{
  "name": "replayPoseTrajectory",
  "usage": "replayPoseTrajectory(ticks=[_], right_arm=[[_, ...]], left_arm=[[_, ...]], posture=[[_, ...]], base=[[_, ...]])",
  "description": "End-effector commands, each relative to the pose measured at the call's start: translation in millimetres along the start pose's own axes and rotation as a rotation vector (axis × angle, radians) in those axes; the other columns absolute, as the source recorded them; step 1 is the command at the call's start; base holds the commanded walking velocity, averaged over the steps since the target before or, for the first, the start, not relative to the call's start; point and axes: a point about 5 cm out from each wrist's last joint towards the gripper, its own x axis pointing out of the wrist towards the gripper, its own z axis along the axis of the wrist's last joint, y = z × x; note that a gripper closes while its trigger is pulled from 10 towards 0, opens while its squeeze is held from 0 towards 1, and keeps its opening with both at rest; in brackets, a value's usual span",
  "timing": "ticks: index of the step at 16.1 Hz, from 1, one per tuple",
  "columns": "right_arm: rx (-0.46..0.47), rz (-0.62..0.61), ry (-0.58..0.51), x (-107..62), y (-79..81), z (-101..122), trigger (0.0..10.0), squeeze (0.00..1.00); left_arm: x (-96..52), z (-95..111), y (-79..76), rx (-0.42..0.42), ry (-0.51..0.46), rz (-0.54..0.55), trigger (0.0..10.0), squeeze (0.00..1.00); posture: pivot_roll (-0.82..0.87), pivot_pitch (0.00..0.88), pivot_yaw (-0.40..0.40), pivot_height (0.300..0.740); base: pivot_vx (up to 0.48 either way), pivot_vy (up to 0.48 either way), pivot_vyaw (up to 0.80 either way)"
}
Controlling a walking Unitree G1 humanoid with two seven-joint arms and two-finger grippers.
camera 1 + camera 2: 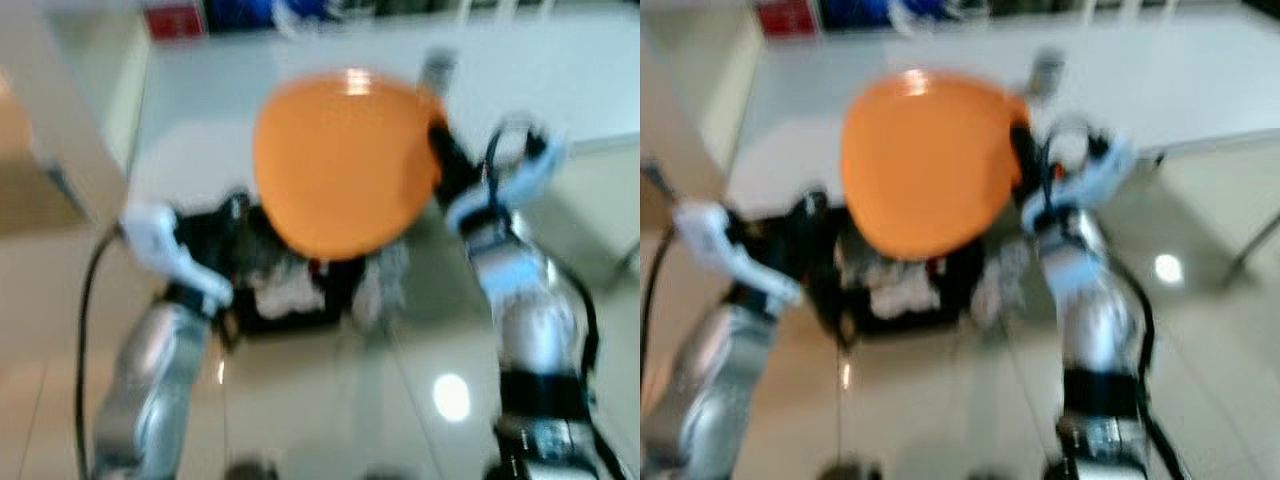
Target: Setting the table
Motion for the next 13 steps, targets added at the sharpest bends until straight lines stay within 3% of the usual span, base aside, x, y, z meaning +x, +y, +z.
replayPoseTrajectory(ticks=[1,9,13], right_arm=[[0.001,0.035,-0.032,6.1,11.1,4.2,10.0,0.0],[0.018,-0.001,-0.043,12.0,10.5,2.5,10.0,0.0],[0.02,-0.101,-0.047,18.8,-5.0,0.5,10.0,0.0]], left_arm=[[-0.5,4.6,4.0,0.026,-0.01,0.012,10.0,0.0],[0.8,6.7,1.0,0.025,-0.017,-0.004,10.0,0.0],[1.2,7.8,-0.5,0.024,-0.02,-0.01,10.0,0.0]], posture=[[-0.08,0.104,0.004,0.74],[-0.08,0.109,0.004,0.74],[-0.08,0.112,0.004,0.74]], base=[[0.48,0.0,0.0],[0.48,0.0,0.0],[0.48,0.0,0.0]])
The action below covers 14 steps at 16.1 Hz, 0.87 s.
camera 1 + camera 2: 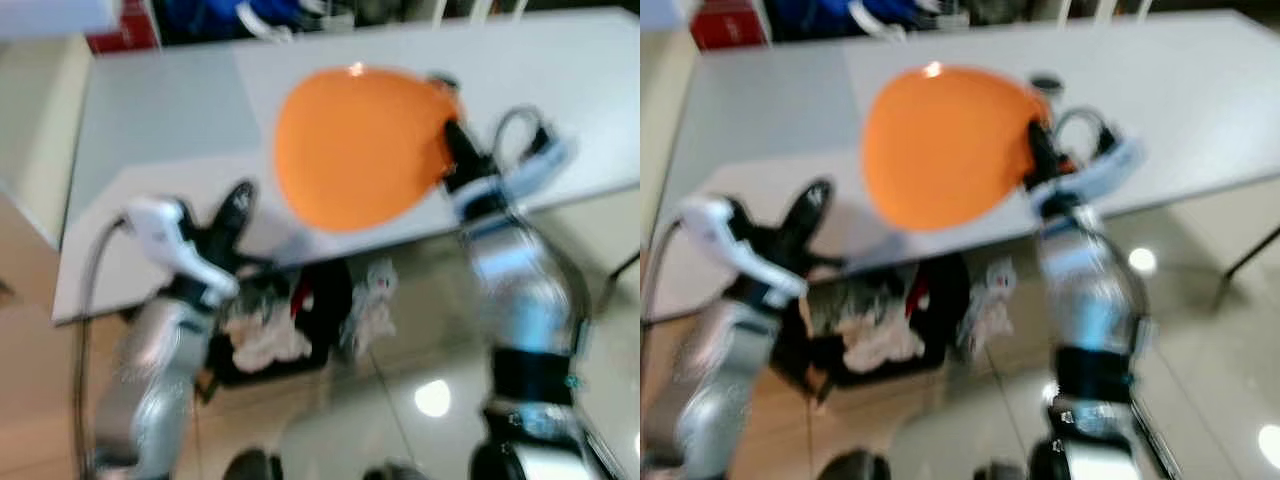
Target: Setting the table
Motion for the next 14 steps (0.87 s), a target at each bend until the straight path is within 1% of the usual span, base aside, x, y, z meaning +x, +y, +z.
replayPoseTrajectory(ticks=[1,4,6,7,8,10,12,14], right_arm=[[-0.012,-0.049,-0.054,3.5,-8.8,12.6,10.0,0.0],[0.018,-0.121,-0.056,2.5,-23.7,13.9,10.0,0.0],[0.029,-0.161,-0.054,-1.8,-35.2,12.6,10.0,0.0],[0.03,-0.169,-0.049,-3.0,-38.4,10.5,10.0,0.0],[0.018,-0.177,-0.024,-3.8,-44.0,4.7,10.0,0.0],[0.013,-0.193,-0.002,-6.3,-54.7,-0.5,10.0,0.0],[0.009,-0.204,0.0,-6.7,-58.5,0.1,10.0,0.0],[0.007,-0.193,-0.036,-6.7,-54.1,10.6,10.0,0.0]], left_arm=[[1.2,2.7,-7.1,-0.004,-0.012,-0.023,10.0,0.0],[-1.3,2.5,-10.5,0.016,0.012,-0.044,10.0,0.0],[-7.4,-3.0,-17.6,0.033,0.066,-0.101,10.0,0.0],[-10.5,-4.6,-21.3,0.037,0.086,-0.124,10.0,0.0],[-13.2,-6.3,-25.1,0.043,0.105,-0.143,10.0,0.0],[-17.8,-6.4,-28.9,0.037,0.119,-0.146,10.0,0.0],[-22.7,-5.1,-31.4,0.029,0.126,-0.14,10.0,0.0],[-33.2,-4.1,-37.2,0.008,0.148,-0.125,10.0,0.0]], posture=[[-0.08,0.117,0.007,0.74],[-0.07,0.131,0.007,0.74],[-0.07,0.152,0.016,0.74],[-0.07,0.163,0.022,0.74],[-0.07,0.179,0.029,0.74],[-0.06,0.21,0.039,0.74],[-0.06,0.23,0.043,0.74],[-0.06,0.305,0.042,0.74]], base=[[0.48,0.0,0.0],[0.472,0.0,0.0],[0.0,0.0,0.0],[0.0,0.0,0.0],[0.0,0.0,0.0],[0.0,0.0,0.0],[0.0,0.0,0.0],[0.0,0.0,0.0]])
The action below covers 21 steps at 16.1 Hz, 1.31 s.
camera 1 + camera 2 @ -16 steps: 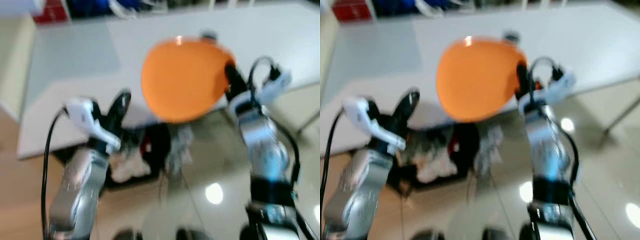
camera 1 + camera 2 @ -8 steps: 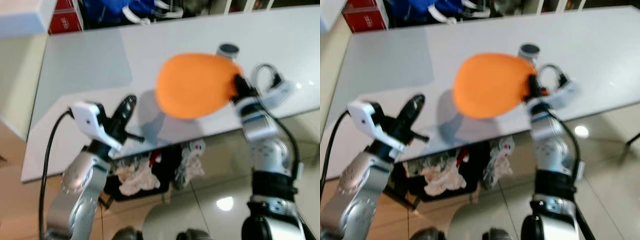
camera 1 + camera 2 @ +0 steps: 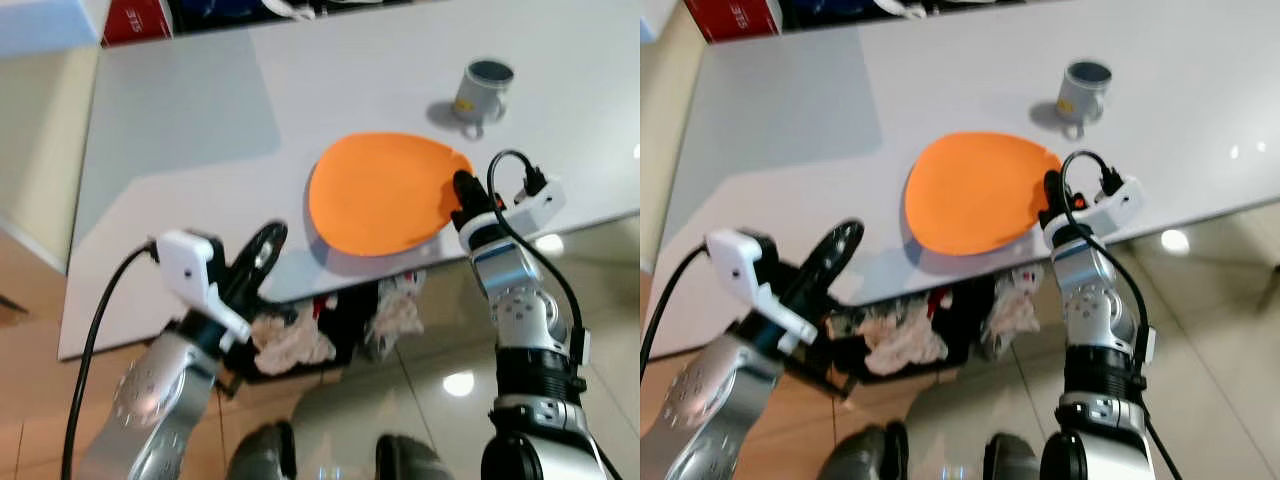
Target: Setting the table
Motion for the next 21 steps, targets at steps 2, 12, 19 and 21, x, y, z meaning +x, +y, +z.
replayPoseTrajectory(ticks=[2,12,19,21], right_arm=[[0.003,0.043,-0.057,1.4,10.0,15.3,10.0,0.0],[-0.14,-0.003,-0.066,18.6,8.6,29.8,10.0,1.0],[-0.302,-0.032,-0.132,11.3,5.3,47.4,10.0,1.0],[-0.462,0.004,-0.181,9.0,14.5,57.9,10.0,1.0]], left_arm=[[-3.2,3.1,-8.8,-0.015,0.004,-0.006,10.0,0.0],[-12.8,6.5,-19.0,-0.032,0.023,0.017,10.0,0.0],[-8.9,7.7,-19.8,-0.031,0.013,0.014,10.0,0.0],[-6.2,7.8,-17.7,-0.029,0.007,0.012,10.0,0.0]], posture=[[-0.07,0.338,0.038,0.74],[-0.05,0.367,0.015,0.74],[-0.07,0.346,0.009,0.74],[-0.08,0.332,0.011,0.74]], base=[[0.0,0.0,0.0],[0.0,0.0,0.0],[0.0,0.0,0.0],[0.0,0.0,0.0]])
